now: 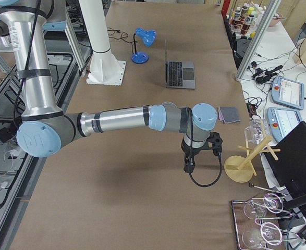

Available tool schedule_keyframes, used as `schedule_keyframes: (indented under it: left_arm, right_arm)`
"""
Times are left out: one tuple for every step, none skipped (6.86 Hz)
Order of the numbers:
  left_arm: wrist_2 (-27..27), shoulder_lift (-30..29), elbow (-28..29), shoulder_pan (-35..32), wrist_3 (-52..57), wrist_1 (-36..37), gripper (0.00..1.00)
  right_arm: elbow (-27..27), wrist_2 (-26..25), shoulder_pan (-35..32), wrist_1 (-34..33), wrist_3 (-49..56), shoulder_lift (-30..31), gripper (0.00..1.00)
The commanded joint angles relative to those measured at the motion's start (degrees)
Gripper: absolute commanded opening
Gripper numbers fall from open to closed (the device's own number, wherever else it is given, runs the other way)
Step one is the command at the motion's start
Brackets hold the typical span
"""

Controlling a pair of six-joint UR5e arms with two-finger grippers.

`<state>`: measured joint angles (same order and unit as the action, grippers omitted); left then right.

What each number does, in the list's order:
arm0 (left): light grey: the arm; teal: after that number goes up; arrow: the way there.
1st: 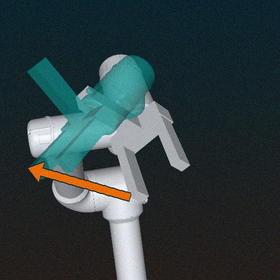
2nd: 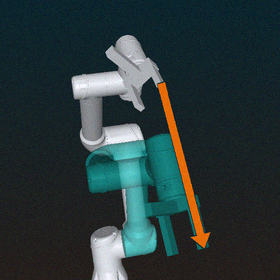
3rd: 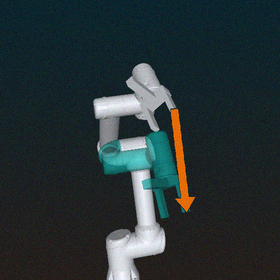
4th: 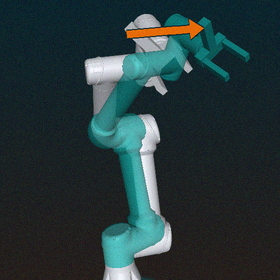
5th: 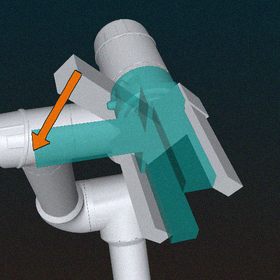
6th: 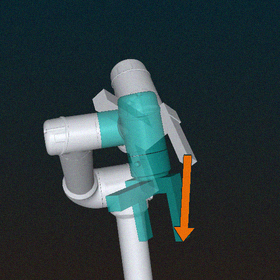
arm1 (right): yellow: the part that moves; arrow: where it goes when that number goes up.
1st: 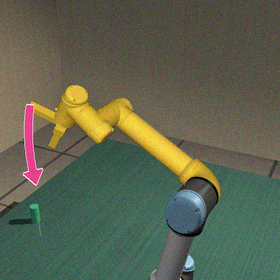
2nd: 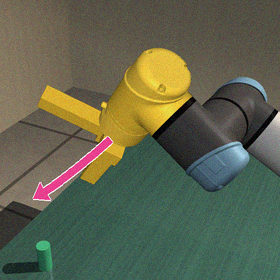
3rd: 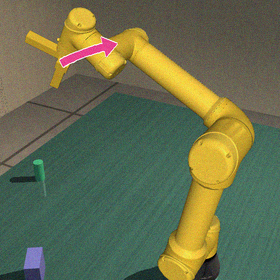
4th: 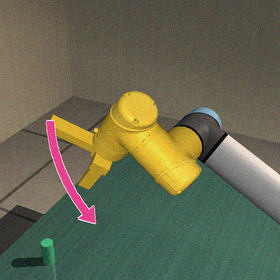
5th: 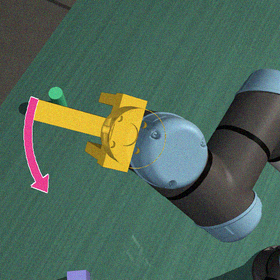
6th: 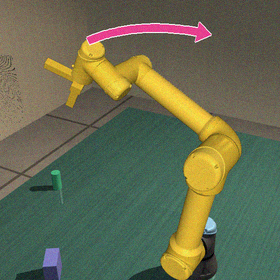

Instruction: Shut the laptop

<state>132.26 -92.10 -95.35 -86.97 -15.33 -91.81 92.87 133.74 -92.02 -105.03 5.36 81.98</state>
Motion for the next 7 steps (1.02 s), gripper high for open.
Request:
schedule_keyframes:
  left_arm:
    - [-0.16, 0.78, -1.41, 0.04, 0.3, 0.14, 0.99]
    - [-0.07, 1.05, -1.42, 0.04, 0.31, 0.14, 0.99]
    - [-0.16, 1.31, -0.72, 0.04, 0.48, 0.23, 0.99]
    - [-0.33, 1.4, -0.54, -0.31, 0.57, 0.32, 0.99]
    - [-0.07, 1.83, -0.89, -0.92, 0.57, 0.41, 0.99]
    - [0.01, 2.54, -0.98, -1.01, 0.57, 0.41, 0.99]
    - [-0.07, 2.54, -0.8, -0.93, 0.57, 0.41, 0.99]
  right_arm:
    - [-0.05, -0.15, 0.0, 0.0, -0.09, 0.29, 1.0]
    - [0.03, -0.15, 0.0, 0.0, -0.09, 0.12, 1.0]
    - [-0.05, -0.15, 0.0, 0.0, -0.09, 0.03, 1.0]
    - [-0.05, -0.06, 0.0, 0.0, -0.09, -0.06, 1.0]
    - [-0.14, -0.15, 0.09, 0.0, -0.09, -0.23, 1.0]
    - [-0.14, -0.06, 0.09, 0.0, -0.09, -0.24, 1.0]
    - [-0.23, -0.15, 0.09, 0.0, -0.09, -0.41, 1.0]
